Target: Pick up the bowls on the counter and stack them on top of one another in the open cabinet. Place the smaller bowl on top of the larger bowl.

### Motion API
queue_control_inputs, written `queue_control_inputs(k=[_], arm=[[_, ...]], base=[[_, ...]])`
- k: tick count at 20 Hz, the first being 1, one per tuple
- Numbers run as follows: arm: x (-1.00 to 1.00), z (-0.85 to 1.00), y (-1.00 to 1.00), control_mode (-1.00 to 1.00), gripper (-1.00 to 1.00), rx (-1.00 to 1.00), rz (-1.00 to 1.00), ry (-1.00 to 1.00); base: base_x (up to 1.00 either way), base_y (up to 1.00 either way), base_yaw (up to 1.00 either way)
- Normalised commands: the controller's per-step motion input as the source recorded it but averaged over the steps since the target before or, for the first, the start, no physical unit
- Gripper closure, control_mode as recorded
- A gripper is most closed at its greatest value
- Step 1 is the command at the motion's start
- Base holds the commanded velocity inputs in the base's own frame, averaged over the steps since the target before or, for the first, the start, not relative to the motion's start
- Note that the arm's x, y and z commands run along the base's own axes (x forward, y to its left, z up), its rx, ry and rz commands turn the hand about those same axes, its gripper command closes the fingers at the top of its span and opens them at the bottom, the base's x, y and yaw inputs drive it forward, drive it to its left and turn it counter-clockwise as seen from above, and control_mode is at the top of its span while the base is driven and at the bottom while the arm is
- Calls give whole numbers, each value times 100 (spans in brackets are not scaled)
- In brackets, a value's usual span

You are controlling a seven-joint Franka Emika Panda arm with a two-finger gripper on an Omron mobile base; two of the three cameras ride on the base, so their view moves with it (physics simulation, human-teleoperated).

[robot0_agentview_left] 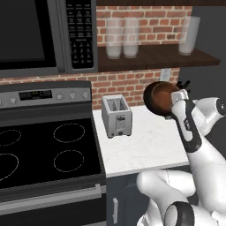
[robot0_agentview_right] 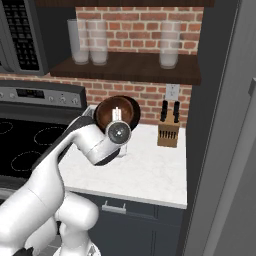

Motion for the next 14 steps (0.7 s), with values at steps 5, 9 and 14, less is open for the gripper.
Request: queue_control_inputs(k=[5,9,14], arm=[[-38,81,1,-100,100,-5,-7,0],[-17,82,0,-100,100,-8,-11,1],[-2,72,0,-100,100,-3,-13,-16]], base=[[0,0,0],[0,0,0],[0,0,0]])
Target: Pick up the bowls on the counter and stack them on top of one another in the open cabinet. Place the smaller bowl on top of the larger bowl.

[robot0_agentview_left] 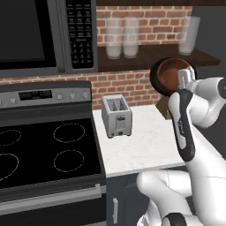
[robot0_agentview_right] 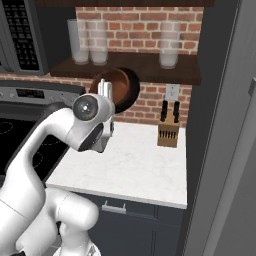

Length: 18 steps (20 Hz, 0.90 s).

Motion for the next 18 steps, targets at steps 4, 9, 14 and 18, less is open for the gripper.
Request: queue_control_inputs(k=[4,9,14,18], arm=[[0,74,0,-100,100,0,-5,-17],[-1,59,-1,-100,100,4,-1,-3],[0,61,0,-100,100,7,0,5],[0,56,0,-100,100,1,0,6]], base=[[0,0,0],[0,0,0],[0,0,0],[0,0,0]])
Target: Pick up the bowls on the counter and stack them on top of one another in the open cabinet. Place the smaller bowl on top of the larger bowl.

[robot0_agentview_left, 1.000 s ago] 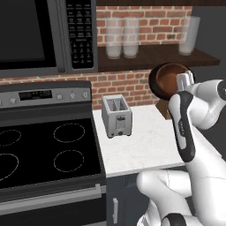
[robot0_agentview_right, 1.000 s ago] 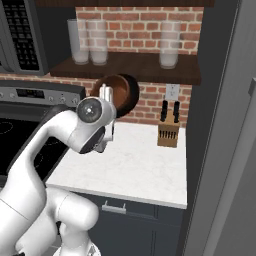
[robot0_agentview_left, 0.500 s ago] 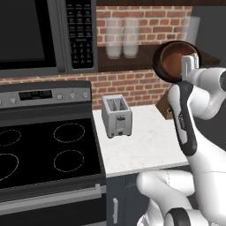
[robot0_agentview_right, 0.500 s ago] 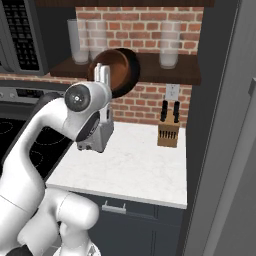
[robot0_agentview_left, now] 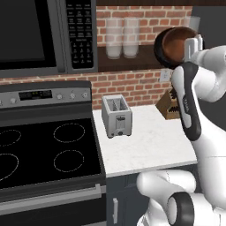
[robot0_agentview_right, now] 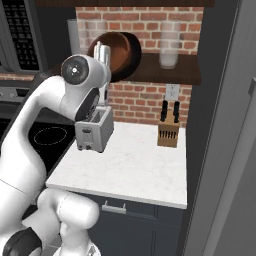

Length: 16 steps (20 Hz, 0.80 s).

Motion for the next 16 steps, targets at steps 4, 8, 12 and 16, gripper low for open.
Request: queue_control_inputs(k=[4,8,12,16], arm=[[5,22,0,-100,100,1,0,13],[24,0,0,-100,100,8,0,20],[31,-7,0,-100,100,12,0,2],[21,-4,-1,-100,100,17,1,-22]], base=[[0,0,0],[0,0,0],[0,0,0],[0,0,0]])
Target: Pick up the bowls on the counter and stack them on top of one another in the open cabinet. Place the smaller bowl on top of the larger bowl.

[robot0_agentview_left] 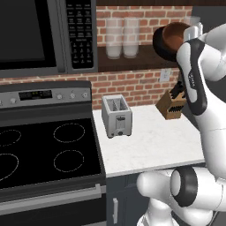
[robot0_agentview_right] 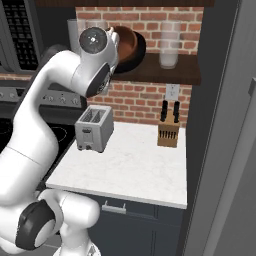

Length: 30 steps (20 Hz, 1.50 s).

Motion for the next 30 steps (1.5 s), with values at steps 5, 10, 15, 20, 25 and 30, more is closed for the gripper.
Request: queue_control_inputs(k=[5,10,15,20,25,30], arm=[[39,-1,0,-100,100,8,0,-4],[40,0,1,-100,100,0,0,2],[30,-5,0,-100,100,2,0,1],[45,-21,0,-100,100,2,0,6],[54,-20,0,-100,100,1,0,4],[40,-5,0,-100,100,0,0,0]], base=[[0,0,0],[0,0,0],[0,0,0],[0,0,0],[0,0,0],[0,0,0]])
